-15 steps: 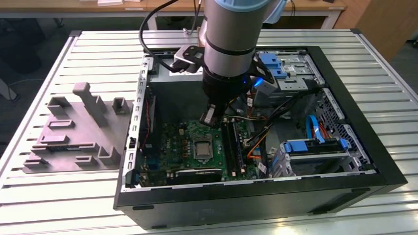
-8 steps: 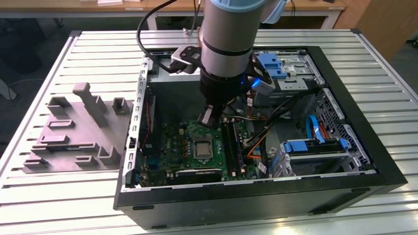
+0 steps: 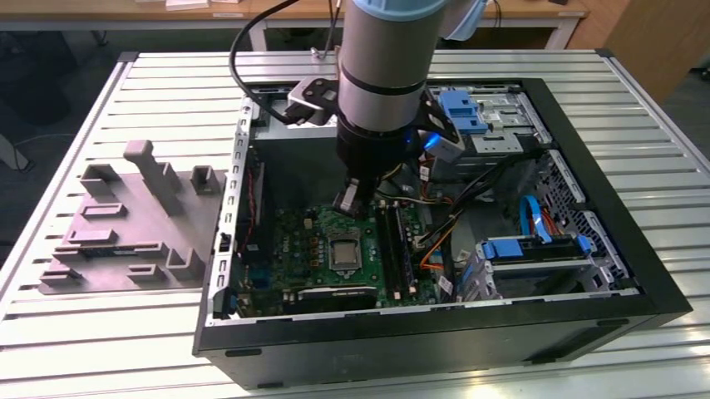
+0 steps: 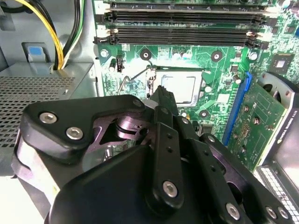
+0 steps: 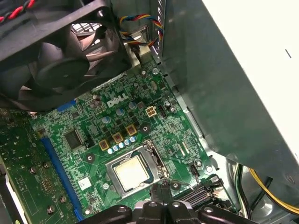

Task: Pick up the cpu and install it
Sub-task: 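Close the cpu cover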

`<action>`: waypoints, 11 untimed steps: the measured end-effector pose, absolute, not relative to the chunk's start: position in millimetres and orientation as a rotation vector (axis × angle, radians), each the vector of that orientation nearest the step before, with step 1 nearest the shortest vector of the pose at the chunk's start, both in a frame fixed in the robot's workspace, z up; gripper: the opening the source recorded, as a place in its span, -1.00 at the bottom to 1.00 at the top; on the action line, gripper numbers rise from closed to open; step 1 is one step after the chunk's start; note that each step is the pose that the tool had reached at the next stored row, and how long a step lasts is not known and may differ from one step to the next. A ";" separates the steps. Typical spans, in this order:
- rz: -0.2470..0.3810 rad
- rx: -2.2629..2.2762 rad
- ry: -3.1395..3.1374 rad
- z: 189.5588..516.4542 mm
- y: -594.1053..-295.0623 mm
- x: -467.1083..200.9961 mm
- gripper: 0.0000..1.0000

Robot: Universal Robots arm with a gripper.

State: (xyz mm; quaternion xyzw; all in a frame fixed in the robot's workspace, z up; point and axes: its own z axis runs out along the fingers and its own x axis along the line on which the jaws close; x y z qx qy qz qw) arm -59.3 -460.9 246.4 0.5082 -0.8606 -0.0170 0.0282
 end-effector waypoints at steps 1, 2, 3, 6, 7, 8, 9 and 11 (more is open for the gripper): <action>-0.052 1.569 -2.656 246.4 -460.9 -59.4 -0.79; -0.052 1.569 -2.656 246.4 -460.9 -59.5 -0.79; -0.052 1.569 -2.656 246.4 -460.9 -59.6 -0.79; -0.052 1.568 -2.656 246.4 -460.9 -60.2 -0.79; -0.052 1.568 -2.656 246.4 -460.9 -61.0 -0.79; -0.052 1.569 -2.656 246.4 -460.9 -61.6 -0.79; -0.052 1.569 -2.656 246.4 -461.0 -62.6 -0.79; -0.052 1.569 -2.656 246.4 -461.4 -65.9 -0.79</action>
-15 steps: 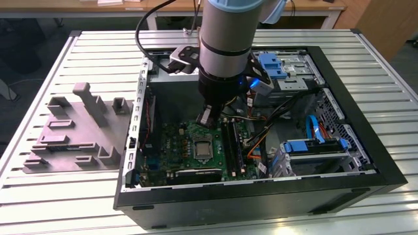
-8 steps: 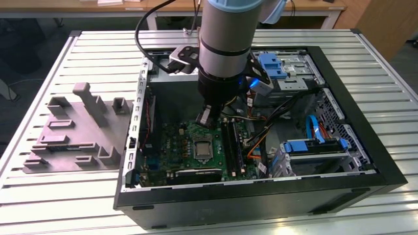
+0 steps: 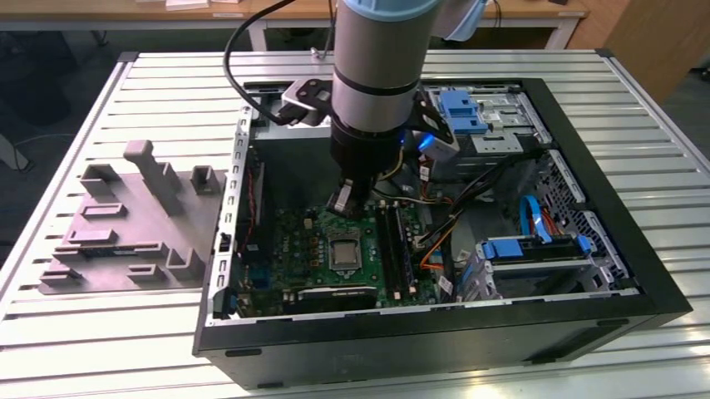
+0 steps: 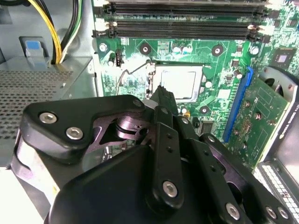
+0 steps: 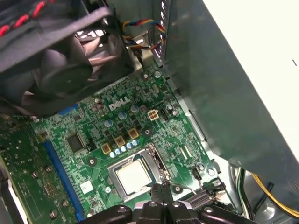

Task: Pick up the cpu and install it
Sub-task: 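Close the cpu cover, then install the first cpu locking lever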

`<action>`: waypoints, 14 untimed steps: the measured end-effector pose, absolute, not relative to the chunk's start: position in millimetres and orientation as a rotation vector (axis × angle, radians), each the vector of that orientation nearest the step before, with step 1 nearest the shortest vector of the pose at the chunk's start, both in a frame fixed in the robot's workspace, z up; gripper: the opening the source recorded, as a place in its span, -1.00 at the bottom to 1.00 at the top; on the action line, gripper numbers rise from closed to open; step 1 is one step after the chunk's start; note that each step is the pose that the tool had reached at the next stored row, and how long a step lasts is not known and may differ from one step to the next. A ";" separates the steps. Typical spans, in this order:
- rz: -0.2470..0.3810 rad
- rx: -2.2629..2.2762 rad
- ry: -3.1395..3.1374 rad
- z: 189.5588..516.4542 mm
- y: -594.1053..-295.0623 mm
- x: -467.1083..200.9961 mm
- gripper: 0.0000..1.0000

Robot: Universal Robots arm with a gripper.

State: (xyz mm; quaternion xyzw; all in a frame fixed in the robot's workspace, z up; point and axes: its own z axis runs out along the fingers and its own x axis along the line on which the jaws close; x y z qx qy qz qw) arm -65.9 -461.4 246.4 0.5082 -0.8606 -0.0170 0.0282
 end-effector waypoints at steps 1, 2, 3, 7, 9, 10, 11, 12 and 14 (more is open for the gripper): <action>-0.052 1.569 -2.656 246.3 -461.9 -67.2 -0.79; -0.052 1.569 -2.656 246.3 -462.2 -67.8 -0.79; -0.052 1.569 -2.656 246.3 -462.2 -67.8 -0.79; -0.052 1.569 -2.656 246.3 -463.3 -67.8 -0.79; -0.052 1.569 -2.656 246.3 -463.4 -67.8 -0.79; -0.052 1.569 -2.656 246.3 -463.4 -67.8 -0.79; -0.052 1.569 -2.656 246.4 -463.5 -67.8 -0.79; -0.052 1.569 -2.656 246.4 -463.5 -67.8 -0.79; -0.052 1.569 -2.656 246.4 -463.5 -67.8 -0.79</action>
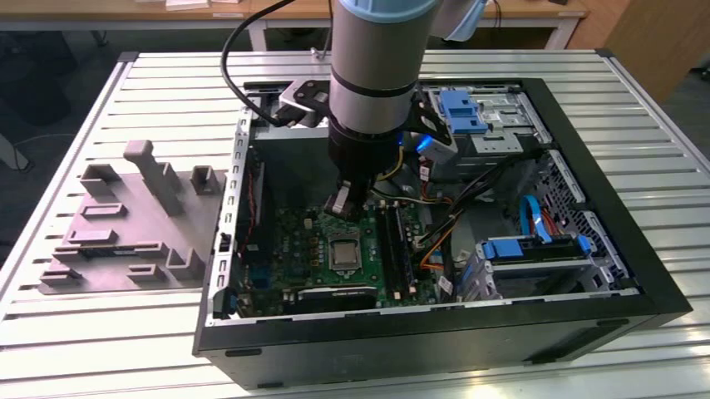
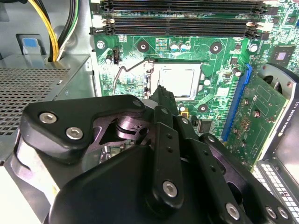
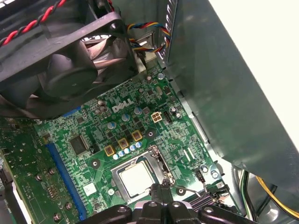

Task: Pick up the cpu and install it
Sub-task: 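Install the first cpu locking lever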

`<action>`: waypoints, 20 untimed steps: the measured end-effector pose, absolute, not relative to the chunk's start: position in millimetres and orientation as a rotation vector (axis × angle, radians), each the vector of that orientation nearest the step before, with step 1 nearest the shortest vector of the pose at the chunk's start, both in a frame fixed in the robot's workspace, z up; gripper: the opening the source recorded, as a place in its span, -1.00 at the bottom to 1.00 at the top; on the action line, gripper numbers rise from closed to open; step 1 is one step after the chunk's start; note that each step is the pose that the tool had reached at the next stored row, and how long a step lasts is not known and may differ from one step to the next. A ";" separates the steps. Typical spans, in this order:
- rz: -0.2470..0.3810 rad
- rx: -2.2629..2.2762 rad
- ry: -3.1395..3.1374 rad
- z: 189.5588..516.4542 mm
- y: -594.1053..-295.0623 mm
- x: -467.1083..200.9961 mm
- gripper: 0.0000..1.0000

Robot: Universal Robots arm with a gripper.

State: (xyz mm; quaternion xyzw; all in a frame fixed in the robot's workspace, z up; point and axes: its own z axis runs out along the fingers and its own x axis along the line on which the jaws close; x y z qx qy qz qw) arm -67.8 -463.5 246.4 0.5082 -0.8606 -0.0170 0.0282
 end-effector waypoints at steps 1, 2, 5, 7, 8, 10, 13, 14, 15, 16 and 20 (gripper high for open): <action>-0.052 1.569 -2.656 246.4 -463.6 -67.8 -0.79; -0.052 1.569 -2.656 246.5 -463.6 -67.8 -0.79; -0.052 1.569 -2.657 249.4 -463.6 -67.7 -0.79; -0.051 1.570 -2.657 249.7 -463.6 -67.7 -0.79; -0.051 1.570 -2.658 249.7 -463.5 -67.4 -0.79; -0.051 1.569 -2.657 249.7 -463.2 -63.6 -0.79; -0.051 1.569 -2.657 249.2 -462.4 -53.4 -0.79; -0.051 1.569 -2.657 249.1 -461.9 -50.4 -0.79; -0.051 1.569 -2.657 248.9 -461.2 -47.8 -0.79; -0.051 1.569 -2.657 248.8 -460.6 -46.0 -0.79; -0.051 1.569 -2.658 248.7 -459.8 -45.0 -0.79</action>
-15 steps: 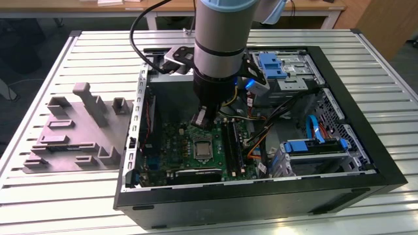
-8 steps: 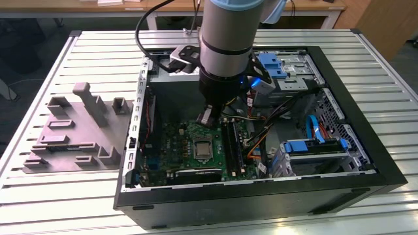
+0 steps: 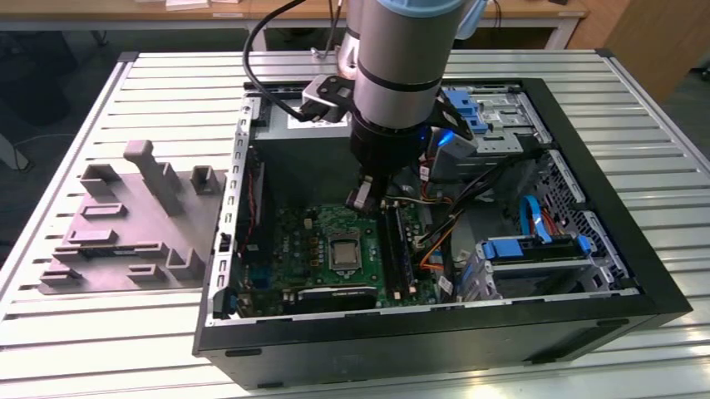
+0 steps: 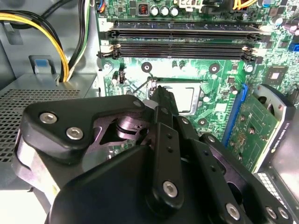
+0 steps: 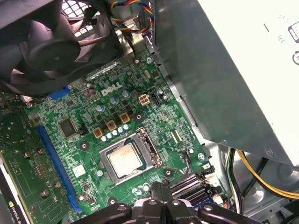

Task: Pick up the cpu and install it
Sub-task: 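Install the first cpu locking lever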

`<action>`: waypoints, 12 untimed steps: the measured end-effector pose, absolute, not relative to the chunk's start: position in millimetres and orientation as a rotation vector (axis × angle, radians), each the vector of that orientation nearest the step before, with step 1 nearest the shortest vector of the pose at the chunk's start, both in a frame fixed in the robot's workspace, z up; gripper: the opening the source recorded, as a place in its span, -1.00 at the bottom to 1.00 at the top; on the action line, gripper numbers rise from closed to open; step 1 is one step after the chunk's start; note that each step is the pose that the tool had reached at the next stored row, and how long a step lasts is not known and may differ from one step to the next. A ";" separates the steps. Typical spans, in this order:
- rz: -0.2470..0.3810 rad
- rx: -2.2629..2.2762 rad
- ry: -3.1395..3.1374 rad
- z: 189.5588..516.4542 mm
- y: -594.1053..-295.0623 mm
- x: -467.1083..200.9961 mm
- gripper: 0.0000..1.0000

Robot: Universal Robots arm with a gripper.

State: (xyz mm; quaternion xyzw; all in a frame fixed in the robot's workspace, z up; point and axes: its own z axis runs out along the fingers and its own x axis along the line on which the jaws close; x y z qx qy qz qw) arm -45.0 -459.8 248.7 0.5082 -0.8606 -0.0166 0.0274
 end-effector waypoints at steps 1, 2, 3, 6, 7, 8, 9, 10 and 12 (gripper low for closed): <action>-0.051 1.569 -2.657 248.4 -459.8 -44.9 -0.79; -0.051 1.569 -2.657 248.2 -459.8 -44.9 -0.79; -0.051 1.569 -2.657 248.2 -459.7 -44.9 -0.79; -0.051 1.569 -2.657 248.2 -459.8 -44.9 -0.79; -0.051 1.569 -2.657 248.2 -459.8 -44.9 -0.79; -0.051 1.569 -2.657 248.2 -459.8 -44.9 -0.79; -0.051 1.569 -2.657 248.2 -459.8 -44.9 -0.79; -0.051 1.569 -2.657 248.1 -459.8 -44.9 -0.79; -0.051 1.569 -2.658 248.1 -459.8 -44.9 -0.79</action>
